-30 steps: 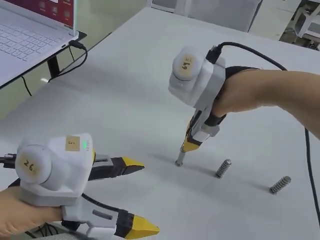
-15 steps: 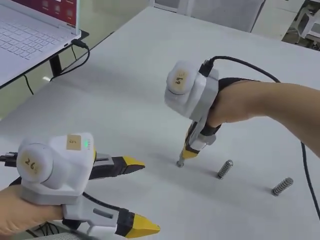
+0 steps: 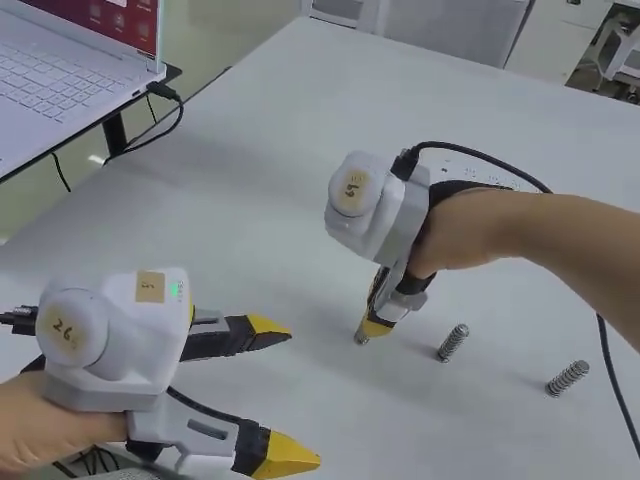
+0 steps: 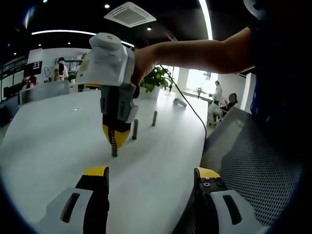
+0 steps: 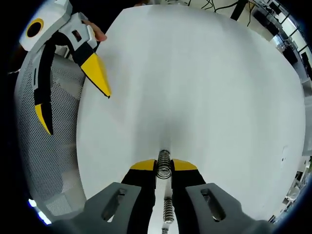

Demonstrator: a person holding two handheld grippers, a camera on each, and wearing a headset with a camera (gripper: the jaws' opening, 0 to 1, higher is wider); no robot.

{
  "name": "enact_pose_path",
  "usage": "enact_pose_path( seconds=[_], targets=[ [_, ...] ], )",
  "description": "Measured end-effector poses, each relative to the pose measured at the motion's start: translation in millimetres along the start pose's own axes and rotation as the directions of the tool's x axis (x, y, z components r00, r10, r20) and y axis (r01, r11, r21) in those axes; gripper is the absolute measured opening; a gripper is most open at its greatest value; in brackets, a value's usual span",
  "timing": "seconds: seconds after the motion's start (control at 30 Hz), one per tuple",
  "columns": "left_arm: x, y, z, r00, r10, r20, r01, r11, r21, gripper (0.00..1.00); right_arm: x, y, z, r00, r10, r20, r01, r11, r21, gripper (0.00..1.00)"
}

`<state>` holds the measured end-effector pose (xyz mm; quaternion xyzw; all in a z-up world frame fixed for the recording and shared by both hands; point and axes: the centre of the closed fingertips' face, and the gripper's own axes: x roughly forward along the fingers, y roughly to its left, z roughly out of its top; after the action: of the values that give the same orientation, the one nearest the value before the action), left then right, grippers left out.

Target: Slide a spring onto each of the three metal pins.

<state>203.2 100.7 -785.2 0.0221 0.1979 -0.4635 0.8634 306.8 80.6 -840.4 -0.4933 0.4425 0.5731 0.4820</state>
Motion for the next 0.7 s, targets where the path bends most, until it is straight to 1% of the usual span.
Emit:
enact_pose_path(
  seconds=[0.27,0.33,0.5,0.6,0.7],
  targets=[
    [-0.4,-0.3,0.3,1.0000,0.000,-0.003,0.000,1.000,0.000,0.66,6.9,0.2,-2.4,1.0000,0.002,-0.004,-0.002,1.000,0.000,0.09],
    [-0.2,-0.4,0.6,1.0000,0.000,-0.003,0.000,1.000,-0.001,0.66,6.9,0.4,-0.5,1.0000,0.001,0.009,-0.001,1.000,0.005,0.09],
    [1.4,-1.3,1.5,1.0000,-0.004,-0.004,0.004,1.000,0.000,0.66,8.7,-0.6,-1.6,0.9999,-0.005,0.015,0.005,1.000,-0.002,0.10],
    [1.6,-0.9,1.2,1.0000,-0.005,-0.004,0.005,1.000,0.000,0.66,9.0,0.3,-0.8,0.9996,-0.003,0.029,0.002,1.000,0.007,0.14],
    [1.6,-1.1,0.7,1.0000,-0.007,-0.007,0.007,1.000,0.000,0.66,8.3,-0.3,-1.2,0.9992,-0.005,0.040,0.004,1.000,0.017,0.17]
  ],
)
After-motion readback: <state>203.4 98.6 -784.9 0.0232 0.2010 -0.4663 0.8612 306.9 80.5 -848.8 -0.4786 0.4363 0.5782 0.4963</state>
